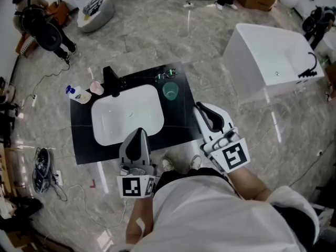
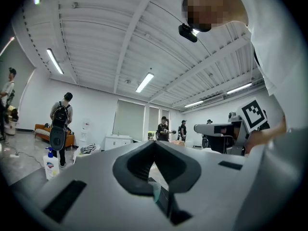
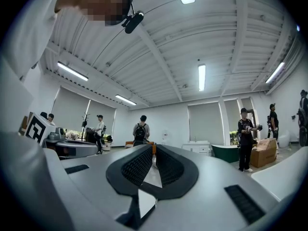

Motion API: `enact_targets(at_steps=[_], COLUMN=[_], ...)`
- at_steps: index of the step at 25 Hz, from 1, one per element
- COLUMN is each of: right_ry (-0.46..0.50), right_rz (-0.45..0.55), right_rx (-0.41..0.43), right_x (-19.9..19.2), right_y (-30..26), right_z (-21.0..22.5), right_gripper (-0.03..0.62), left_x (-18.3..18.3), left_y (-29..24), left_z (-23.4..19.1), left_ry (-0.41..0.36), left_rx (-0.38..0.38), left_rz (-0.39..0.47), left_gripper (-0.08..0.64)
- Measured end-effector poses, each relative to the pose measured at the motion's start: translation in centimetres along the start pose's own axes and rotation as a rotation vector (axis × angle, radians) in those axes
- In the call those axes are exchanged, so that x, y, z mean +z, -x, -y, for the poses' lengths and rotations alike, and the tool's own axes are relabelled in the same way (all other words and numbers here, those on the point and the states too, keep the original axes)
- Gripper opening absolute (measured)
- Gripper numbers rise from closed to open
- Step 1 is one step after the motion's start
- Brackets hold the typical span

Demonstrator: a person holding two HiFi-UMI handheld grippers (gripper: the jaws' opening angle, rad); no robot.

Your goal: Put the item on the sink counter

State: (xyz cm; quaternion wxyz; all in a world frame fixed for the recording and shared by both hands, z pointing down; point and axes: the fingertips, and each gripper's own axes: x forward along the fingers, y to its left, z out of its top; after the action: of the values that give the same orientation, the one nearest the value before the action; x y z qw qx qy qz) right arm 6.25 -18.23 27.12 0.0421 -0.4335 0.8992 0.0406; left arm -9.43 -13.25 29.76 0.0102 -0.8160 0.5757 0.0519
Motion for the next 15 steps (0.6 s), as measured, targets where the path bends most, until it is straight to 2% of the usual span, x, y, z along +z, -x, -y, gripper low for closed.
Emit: enact_targets(at_steps=[15], right_ry=[0.015], right_rz=[-0.019], right_rx=[-0.034], right_x=[-0.59], right_y=[0.01], right_z=[0.03], right_gripper=[0.049], left_x=[-0.73], left_y=[-0.87], left_z=[-0.04], left_ry=[0.023], left_rx=[-0.043], left_rz=[-0.012], left_gripper=[0.002])
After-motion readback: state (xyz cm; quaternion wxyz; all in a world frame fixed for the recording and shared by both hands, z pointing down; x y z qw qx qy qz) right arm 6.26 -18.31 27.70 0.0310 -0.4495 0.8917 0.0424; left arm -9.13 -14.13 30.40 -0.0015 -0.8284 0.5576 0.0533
